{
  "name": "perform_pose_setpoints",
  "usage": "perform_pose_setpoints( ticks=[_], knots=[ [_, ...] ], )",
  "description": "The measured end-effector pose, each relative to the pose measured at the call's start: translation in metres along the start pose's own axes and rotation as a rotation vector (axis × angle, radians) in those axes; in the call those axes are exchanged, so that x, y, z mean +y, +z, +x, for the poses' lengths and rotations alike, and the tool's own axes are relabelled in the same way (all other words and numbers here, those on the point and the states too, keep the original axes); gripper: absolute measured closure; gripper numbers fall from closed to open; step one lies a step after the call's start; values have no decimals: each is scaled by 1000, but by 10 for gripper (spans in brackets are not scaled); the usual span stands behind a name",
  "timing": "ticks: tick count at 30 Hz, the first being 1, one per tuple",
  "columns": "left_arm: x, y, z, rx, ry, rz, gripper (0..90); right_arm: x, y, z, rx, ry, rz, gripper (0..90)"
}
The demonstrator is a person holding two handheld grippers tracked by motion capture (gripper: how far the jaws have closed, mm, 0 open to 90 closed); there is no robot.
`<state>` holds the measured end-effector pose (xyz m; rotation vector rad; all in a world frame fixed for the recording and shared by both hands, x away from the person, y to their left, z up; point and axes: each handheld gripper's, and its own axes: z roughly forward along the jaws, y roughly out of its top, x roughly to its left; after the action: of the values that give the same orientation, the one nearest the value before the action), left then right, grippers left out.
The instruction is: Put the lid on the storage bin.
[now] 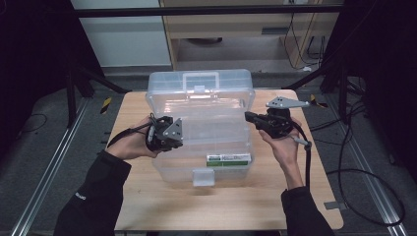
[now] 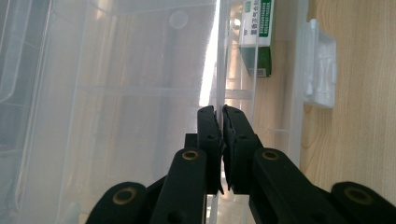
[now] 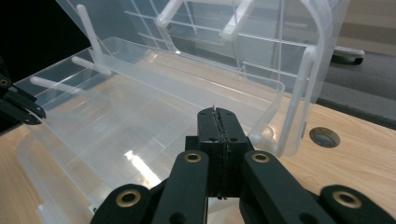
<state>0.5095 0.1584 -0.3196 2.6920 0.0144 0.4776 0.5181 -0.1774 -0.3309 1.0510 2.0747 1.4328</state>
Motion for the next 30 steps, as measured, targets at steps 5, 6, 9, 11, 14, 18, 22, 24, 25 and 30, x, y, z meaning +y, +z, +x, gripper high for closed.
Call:
perform_pose_setpoints(
  ticks=[5,6,9,11,14,18,22,24,25,30],
  knots=[
    [-2,1,-3,-4,8,8,856,0,-1,-1,-6,6,0,900],
    [-2,1,-4,-6,7,6,855,0,-1,-1,-9,9,-3,900],
    [-3,3,-6,-14,13,-5,854,-1,-3,-2,-17,9,-11,900],
    [-3,4,-8,-17,20,2,852,-1,-5,-2,-18,15,-14,900],
    [-2,6,-12,-22,32,11,850,-2,-7,-4,-20,17,-23,900],
    [-2,6,-13,-9,34,17,838,-4,-7,-3,-10,16,-17,900],
    [-1,4,-15,11,23,8,823,-6,-8,-4,-3,21,-20,900],
    [-2,-1,-16,6,-5,-42,814,-7,-8,-5,-3,24,-16,900],
    [-3,-5,-16,13,-17,-62,811,-8,-9,-5,2,24,-15,900],
    [-8,-26,-15,65,-102,-145,808,-8,-9,-5,-1,20,-13,900]
  ],
)
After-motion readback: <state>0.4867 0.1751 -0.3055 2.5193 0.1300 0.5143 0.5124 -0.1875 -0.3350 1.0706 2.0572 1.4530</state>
